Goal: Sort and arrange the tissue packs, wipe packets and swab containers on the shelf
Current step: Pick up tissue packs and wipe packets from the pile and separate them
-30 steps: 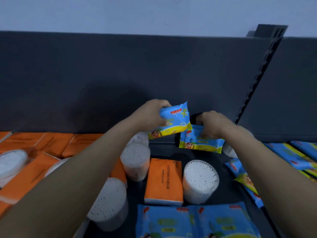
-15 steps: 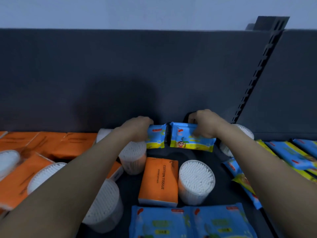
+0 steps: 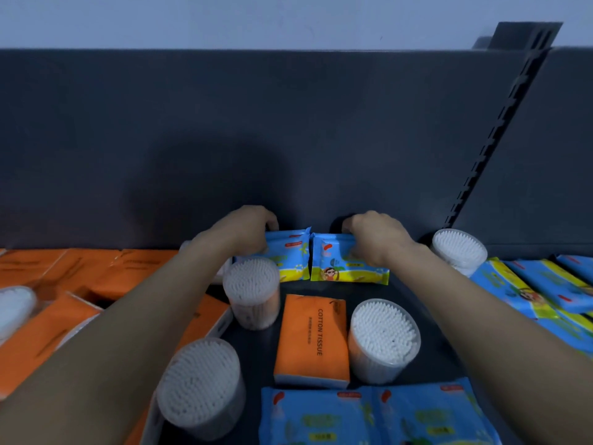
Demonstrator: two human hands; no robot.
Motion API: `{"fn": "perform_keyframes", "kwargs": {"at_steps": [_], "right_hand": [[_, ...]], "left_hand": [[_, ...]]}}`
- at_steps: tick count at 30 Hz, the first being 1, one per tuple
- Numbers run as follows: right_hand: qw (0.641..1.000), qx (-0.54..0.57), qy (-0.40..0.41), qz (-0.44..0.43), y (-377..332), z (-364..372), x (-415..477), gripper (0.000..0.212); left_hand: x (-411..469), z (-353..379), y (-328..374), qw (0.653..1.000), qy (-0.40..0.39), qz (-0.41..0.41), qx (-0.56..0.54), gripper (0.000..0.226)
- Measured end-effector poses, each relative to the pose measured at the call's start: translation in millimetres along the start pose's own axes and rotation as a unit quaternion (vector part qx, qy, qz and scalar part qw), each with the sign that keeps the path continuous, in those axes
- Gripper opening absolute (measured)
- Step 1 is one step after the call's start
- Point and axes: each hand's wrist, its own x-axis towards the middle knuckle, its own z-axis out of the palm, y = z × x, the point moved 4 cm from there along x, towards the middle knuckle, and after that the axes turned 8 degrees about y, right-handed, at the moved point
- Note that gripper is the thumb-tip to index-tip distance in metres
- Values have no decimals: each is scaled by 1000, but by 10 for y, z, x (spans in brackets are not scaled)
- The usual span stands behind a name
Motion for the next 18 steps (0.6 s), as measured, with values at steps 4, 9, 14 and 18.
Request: {"fn": "perform_keyframes", "kwargs": {"at_steps": [4, 9, 14, 18], "right_hand": [[1000, -3, 29, 3, -29, 16, -5, 37], [999, 0, 44, 14, -62, 20, -56, 40], [995, 16, 94, -12, -137, -139, -101, 31], [989, 133, 25, -59, -366, -217, -156, 18]], "left_hand": [[-5, -3, 11, 1000, 12, 11, 2, 38], [-49, 17, 50, 998, 4, 15, 64, 40], [-197, -82, 86, 988, 108, 12, 106, 36], [-399, -314, -32, 987, 155, -30, -35, 29]]}}
